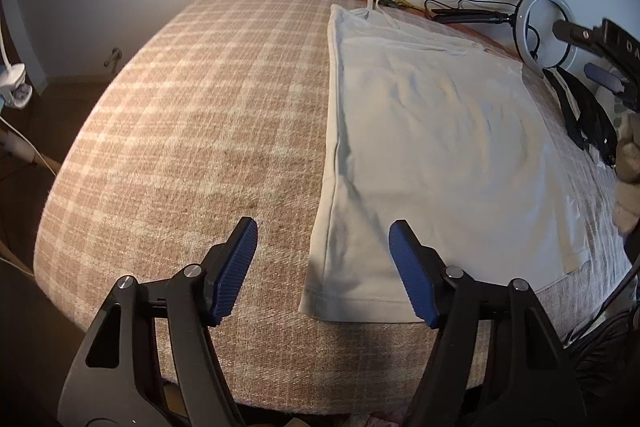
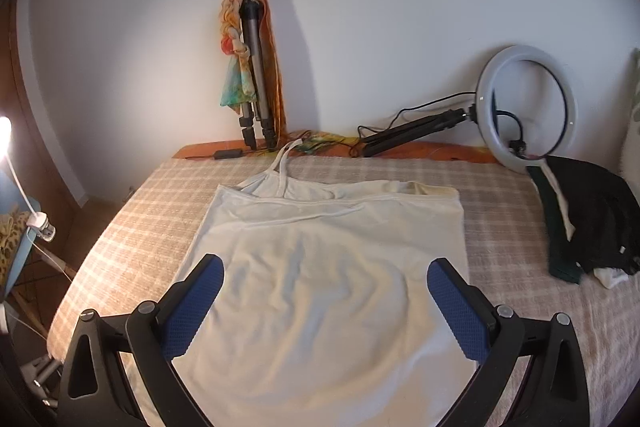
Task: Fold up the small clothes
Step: 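Move the left gripper to the tank top's side edge and grasp it, then grasp the tank top near the strap with the right gripper while the left gripper holds the side edge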
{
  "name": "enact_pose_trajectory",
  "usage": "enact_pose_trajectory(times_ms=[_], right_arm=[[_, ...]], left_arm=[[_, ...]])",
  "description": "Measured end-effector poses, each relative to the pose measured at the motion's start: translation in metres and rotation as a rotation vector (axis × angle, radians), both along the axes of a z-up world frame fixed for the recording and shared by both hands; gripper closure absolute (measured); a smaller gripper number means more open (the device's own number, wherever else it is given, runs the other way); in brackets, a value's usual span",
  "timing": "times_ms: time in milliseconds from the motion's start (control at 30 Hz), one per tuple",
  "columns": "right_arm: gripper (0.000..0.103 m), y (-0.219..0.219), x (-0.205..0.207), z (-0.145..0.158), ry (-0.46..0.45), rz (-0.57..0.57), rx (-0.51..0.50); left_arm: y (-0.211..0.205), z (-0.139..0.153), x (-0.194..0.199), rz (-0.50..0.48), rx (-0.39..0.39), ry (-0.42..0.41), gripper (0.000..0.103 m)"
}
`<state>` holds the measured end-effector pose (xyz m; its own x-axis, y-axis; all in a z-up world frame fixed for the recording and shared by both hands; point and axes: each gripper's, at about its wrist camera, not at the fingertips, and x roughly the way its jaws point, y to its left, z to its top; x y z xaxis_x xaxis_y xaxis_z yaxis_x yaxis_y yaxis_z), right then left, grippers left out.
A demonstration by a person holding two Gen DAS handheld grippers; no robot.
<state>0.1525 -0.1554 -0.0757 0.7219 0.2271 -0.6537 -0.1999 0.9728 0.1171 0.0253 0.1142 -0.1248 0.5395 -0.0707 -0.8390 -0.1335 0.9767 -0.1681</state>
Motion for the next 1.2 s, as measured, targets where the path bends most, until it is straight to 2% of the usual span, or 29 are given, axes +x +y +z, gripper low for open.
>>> enact_pose_trajectory(times_ms=[133,267,367,600,767,933,1067,1133,1200], right_arm=[[0.001,0.023,0.02,0.007,0.021,0.073,-0.011],[0.019,0.057,0.043,0.011,0.043,0.179,-0.041],[0.031,0.08,0.063,0.008,0.09,0.238,-0.016],[0.041,0.136,0.115,-0.023,0.239,0.346,0.019],[0.043,0.162,0.147,-0.048,0.296,0.337,-0.005],[0.054,0.187,0.173,-0.07,0.34,0.333,-0.038],[0.056,0.204,0.189,-0.082,0.368,0.339,-0.022],[0.062,0.213,0.193,-0.088,0.377,0.339,-0.034],[0.063,0.222,0.198,-0.095,0.389,0.34,-0.052]], left_arm=[[0.007,-0.006,0.0,0.021,-0.052,0.026,0.04],[0.007,-0.011,0.0,0.022,-0.068,0.043,0.043],[0.005,-0.014,0.002,0.011,-0.07,0.053,0.052],[0.0,-0.027,0.007,-0.02,-0.095,0.094,0.067],[-0.002,-0.03,0.01,-0.04,-0.073,0.096,0.071],[0.006,-0.032,0.015,-0.027,-0.124,0.106,0.095],[0.006,-0.033,0.017,-0.034,-0.134,0.099,0.097],[0.007,-0.033,0.015,-0.025,-0.148,0.094,0.098],[0.009,-0.032,0.014,-0.019,-0.164,0.088,0.098]])
